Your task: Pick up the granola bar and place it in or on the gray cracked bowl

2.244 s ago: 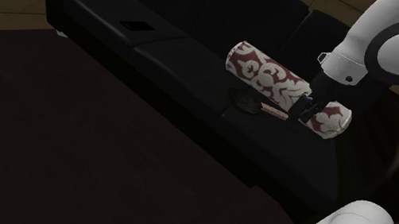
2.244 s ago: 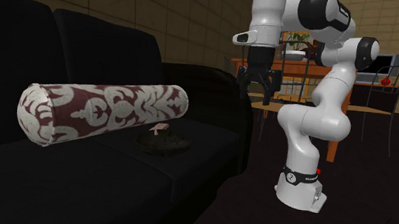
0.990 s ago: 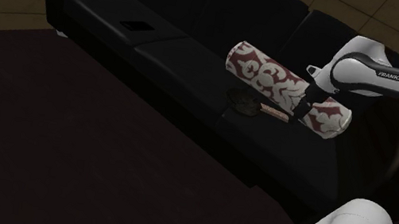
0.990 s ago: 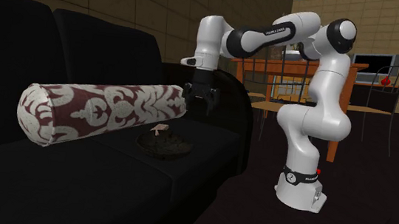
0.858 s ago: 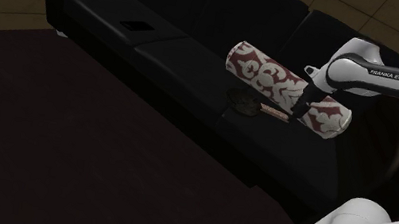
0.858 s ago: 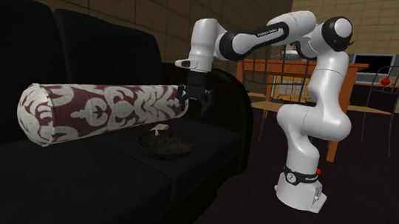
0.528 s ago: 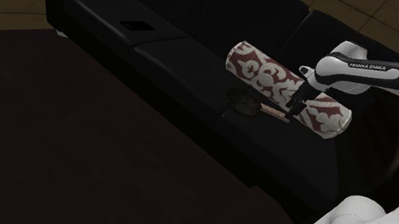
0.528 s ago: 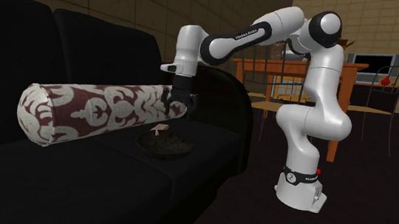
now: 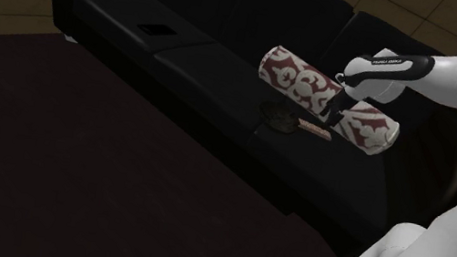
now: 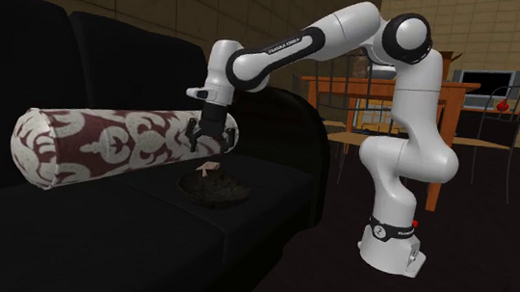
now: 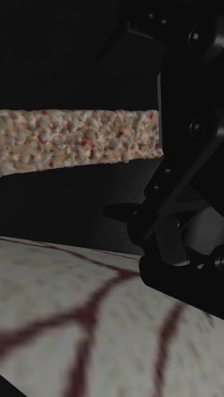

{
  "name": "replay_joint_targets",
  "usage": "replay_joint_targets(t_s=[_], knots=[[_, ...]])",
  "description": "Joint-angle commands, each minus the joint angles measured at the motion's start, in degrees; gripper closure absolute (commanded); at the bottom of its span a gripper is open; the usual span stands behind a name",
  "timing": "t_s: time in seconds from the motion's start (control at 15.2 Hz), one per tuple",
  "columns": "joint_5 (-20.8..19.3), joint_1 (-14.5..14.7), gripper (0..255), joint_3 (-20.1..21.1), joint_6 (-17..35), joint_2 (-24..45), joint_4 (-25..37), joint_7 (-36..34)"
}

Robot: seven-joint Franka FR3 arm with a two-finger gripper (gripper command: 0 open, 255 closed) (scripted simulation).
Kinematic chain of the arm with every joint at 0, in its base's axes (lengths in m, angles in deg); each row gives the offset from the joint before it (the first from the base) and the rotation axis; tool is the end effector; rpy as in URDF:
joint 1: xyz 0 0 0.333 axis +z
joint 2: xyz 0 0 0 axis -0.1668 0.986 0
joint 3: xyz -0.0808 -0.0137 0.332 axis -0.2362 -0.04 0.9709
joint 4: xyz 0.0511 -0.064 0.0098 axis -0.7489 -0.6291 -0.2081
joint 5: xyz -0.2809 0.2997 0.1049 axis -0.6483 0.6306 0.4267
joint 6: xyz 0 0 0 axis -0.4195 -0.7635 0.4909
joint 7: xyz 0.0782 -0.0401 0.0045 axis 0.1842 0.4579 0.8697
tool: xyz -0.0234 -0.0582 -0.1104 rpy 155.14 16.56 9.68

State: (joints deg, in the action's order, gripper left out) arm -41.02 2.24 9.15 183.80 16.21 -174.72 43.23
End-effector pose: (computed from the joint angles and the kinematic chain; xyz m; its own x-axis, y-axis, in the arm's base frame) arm 0.4682 -0.3734 0.4285 0.7333 0.6773 0.0591 0.6677 -0.7339 0.1247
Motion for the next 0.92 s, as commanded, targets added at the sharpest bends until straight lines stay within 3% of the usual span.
replay_joint_targets(t_s=[0.0,0.2,0.73,0.79,0.86], knots=[[1.7,-0.1,0,0.2,1.3,2.4,-1.2,1.4],[4.2,-0.5,0,0.4,3.5,4.7,-2.2,3.2],[4.2,-0.8,0,0.7,3.5,4.7,-2.2,3.1],[3.8,-0.8,255,0.7,3.5,4.3,-2.4,2.9],[2.3,-0.6,255,0.8,3.3,3.0,-2.8,1.9]])
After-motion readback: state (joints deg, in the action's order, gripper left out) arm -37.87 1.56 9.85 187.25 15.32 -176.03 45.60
